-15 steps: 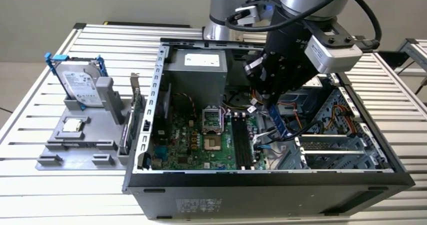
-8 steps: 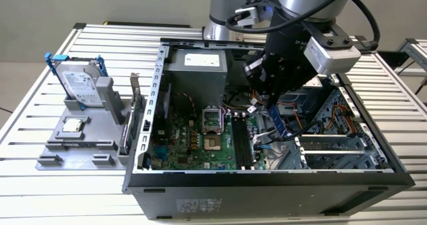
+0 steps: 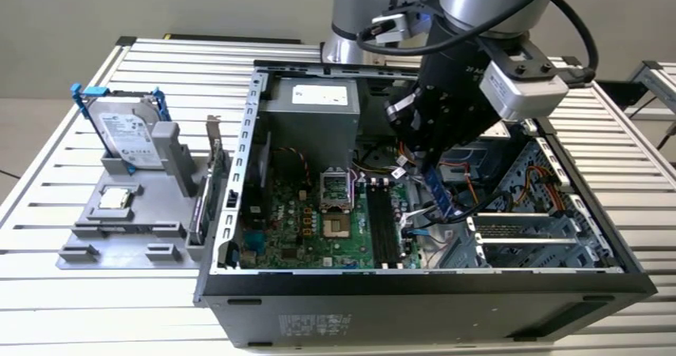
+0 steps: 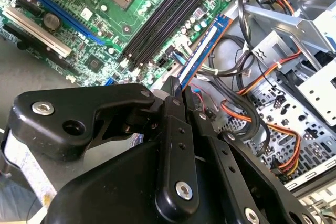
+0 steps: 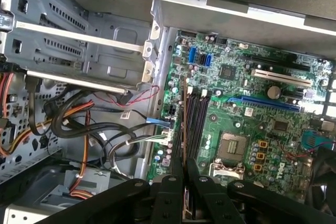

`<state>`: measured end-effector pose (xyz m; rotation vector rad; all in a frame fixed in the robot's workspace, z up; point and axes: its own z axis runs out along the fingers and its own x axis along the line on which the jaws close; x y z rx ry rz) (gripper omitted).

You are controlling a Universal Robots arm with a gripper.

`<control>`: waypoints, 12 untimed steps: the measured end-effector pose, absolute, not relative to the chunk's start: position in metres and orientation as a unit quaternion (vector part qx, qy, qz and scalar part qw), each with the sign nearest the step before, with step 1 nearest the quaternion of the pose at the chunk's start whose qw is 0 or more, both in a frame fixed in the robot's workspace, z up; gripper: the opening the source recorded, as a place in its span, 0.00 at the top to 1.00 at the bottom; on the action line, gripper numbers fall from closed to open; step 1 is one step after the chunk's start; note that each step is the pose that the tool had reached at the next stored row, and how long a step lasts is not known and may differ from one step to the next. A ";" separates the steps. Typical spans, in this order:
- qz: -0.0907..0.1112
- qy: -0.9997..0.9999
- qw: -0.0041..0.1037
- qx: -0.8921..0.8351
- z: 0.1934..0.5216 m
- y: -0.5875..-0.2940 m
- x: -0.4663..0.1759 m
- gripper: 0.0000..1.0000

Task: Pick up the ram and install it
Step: 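Insert the ram into the slot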

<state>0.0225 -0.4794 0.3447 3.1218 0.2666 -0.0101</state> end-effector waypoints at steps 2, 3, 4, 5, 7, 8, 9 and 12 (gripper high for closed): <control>-0.003 0.085 0.004 0.996 0.344 -0.479 0.023 1.00; -0.003 0.085 0.004 0.996 0.343 -0.479 0.023 1.00; -0.003 0.085 0.004 0.996 0.343 -0.479 0.023 1.00; -0.003 0.085 0.004 0.996 0.343 -0.479 0.023 1.00; -0.003 0.085 0.004 0.996 0.342 -0.479 0.023 1.00; -0.003 0.085 0.004 0.996 0.342 -0.478 0.023 1.00; -0.003 0.085 0.004 0.996 0.341 -0.478 0.023 1.00; -0.003 0.085 0.004 0.996 0.340 -0.478 0.023 1.00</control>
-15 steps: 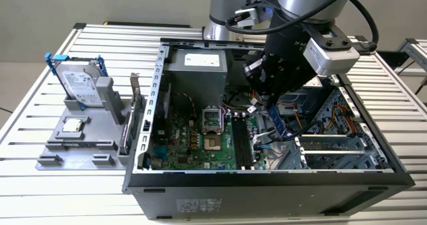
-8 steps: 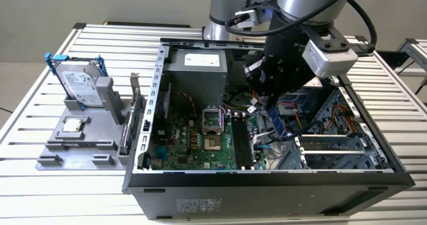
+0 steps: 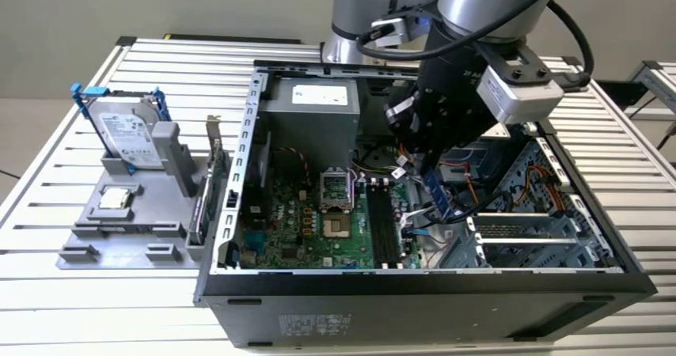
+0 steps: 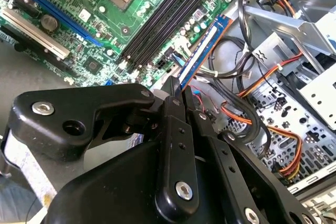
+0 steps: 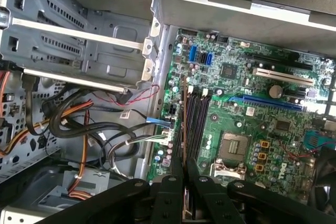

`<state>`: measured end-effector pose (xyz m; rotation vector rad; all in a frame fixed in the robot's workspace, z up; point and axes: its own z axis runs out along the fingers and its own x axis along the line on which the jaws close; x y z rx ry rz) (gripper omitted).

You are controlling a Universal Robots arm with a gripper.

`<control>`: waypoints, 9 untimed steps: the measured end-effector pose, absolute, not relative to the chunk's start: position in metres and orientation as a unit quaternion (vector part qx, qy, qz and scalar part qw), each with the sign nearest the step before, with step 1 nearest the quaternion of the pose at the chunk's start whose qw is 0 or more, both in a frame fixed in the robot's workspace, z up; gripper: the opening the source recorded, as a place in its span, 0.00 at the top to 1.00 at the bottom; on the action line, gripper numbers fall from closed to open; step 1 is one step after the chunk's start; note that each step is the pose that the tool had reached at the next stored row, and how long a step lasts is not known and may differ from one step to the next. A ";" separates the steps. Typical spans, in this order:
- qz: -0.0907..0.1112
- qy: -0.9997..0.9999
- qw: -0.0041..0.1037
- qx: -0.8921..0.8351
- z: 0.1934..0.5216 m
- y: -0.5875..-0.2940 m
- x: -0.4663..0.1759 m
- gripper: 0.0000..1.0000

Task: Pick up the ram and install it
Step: 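Insert the ram into the slot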

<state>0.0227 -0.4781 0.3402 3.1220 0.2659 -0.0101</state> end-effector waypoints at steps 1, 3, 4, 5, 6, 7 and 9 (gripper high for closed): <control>-0.003 0.085 0.004 0.996 0.340 -0.478 0.023 1.00; -0.003 0.085 0.004 0.996 0.339 -0.478 0.023 1.00; -0.003 0.085 0.004 0.996 0.339 -0.478 0.023 1.00; -0.003 0.085 0.004 0.996 0.339 -0.478 0.023 1.00; -0.003 0.085 0.004 0.996 0.339 -0.478 0.023 1.00; -0.003 0.085 0.004 0.996 0.338 -0.478 0.023 1.00; -0.003 0.085 0.004 0.996 0.338 -0.478 0.023 1.00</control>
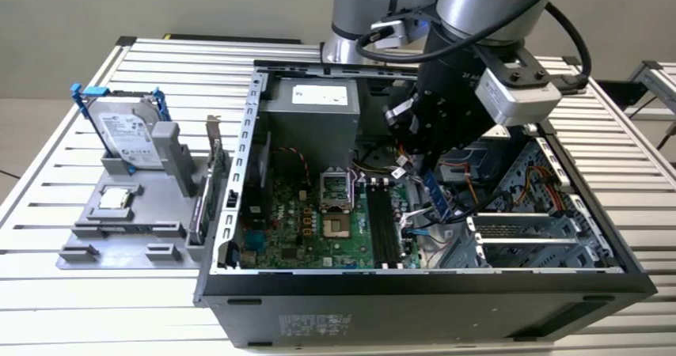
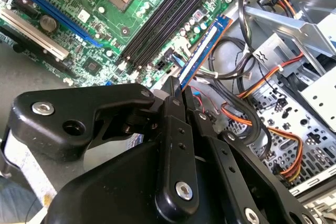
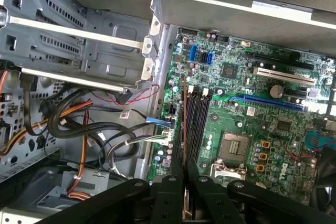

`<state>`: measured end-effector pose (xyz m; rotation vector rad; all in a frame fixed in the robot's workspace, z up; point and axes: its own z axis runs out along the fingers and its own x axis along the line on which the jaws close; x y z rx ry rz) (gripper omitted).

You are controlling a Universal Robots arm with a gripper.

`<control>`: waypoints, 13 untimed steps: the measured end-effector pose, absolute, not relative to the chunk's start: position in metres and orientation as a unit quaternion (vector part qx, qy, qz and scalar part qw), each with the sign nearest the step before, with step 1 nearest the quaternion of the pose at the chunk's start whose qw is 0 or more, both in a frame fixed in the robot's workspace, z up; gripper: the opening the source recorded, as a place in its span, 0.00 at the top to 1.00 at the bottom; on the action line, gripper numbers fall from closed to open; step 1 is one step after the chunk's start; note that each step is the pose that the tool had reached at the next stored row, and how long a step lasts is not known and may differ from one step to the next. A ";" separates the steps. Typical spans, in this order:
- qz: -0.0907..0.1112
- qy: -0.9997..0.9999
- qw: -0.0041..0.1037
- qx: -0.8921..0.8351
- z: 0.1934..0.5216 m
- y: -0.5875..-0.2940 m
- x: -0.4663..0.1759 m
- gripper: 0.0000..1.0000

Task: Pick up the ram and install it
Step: 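Insert the ram into the slot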

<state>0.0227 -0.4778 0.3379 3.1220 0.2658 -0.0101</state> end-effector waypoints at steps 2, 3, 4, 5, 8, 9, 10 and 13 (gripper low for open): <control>-0.003 0.085 0.004 0.996 0.338 -0.478 0.023 1.00; -0.003 0.085 0.004 0.996 0.337 -0.478 0.023 1.00; -0.003 0.085 0.004 0.996 0.337 -0.478 0.023 1.00; -0.003 0.085 0.004 0.996 0.337 -0.478 0.023 1.00; -0.003 0.085 0.004 0.996 0.336 -0.478 0.023 1.00; -0.003 0.085 0.004 0.996 0.336 -0.478 0.023 1.00; -0.003 0.085 0.004 0.996 0.336 -0.477 0.023 1.00; -0.003 0.085 0.004 0.996 0.334 -0.477 0.023 1.00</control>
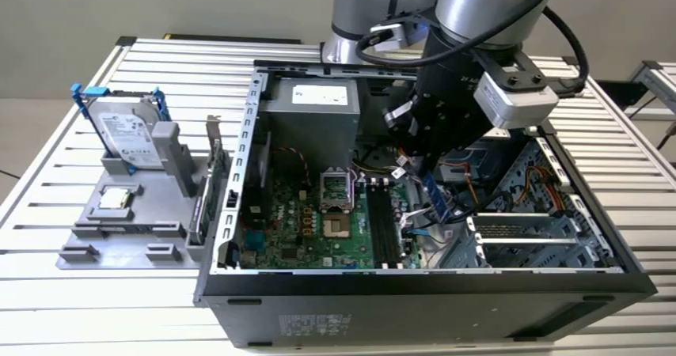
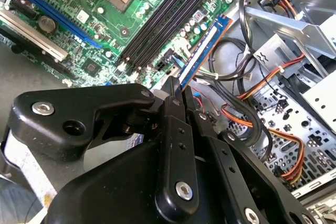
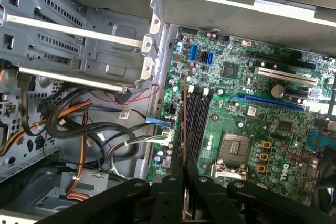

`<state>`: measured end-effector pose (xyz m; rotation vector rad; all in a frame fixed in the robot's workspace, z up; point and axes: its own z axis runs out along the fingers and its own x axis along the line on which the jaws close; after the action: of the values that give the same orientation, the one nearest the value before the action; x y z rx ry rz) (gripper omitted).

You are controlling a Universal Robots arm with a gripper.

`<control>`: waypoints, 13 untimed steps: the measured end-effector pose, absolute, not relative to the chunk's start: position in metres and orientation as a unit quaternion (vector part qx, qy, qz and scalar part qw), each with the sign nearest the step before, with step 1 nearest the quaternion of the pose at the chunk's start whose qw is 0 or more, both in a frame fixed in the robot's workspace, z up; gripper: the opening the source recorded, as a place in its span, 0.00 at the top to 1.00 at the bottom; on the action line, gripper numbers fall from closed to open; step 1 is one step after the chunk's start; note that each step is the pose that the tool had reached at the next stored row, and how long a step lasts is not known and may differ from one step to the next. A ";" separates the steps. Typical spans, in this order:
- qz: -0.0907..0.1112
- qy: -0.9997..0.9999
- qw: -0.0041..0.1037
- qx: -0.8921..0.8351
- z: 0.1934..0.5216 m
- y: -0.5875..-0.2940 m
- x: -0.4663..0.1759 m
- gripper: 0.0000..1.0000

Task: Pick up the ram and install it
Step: 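Insert the ram into the slot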

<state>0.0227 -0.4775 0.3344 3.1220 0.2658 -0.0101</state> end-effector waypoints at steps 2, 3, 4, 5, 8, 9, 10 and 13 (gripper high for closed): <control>-0.003 0.085 0.004 0.996 0.334 -0.477 0.023 1.00; -0.003 0.085 0.004 0.996 0.333 -0.477 0.023 1.00; -0.003 0.085 0.004 0.996 0.333 -0.477 0.023 1.00; -0.003 0.085 0.004 0.996 0.332 -0.477 0.023 1.00; -0.003 0.085 0.004 0.996 0.332 -0.477 0.023 1.00; -0.003 0.085 0.004 0.996 0.331 -0.478 0.023 1.00; -0.003 0.085 0.004 0.996 0.331 -0.477 0.023 1.00; -0.003 0.085 0.004 0.996 0.331 -0.477 0.023 1.00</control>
<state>0.0227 -0.4774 0.3312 3.1220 0.2648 -0.0101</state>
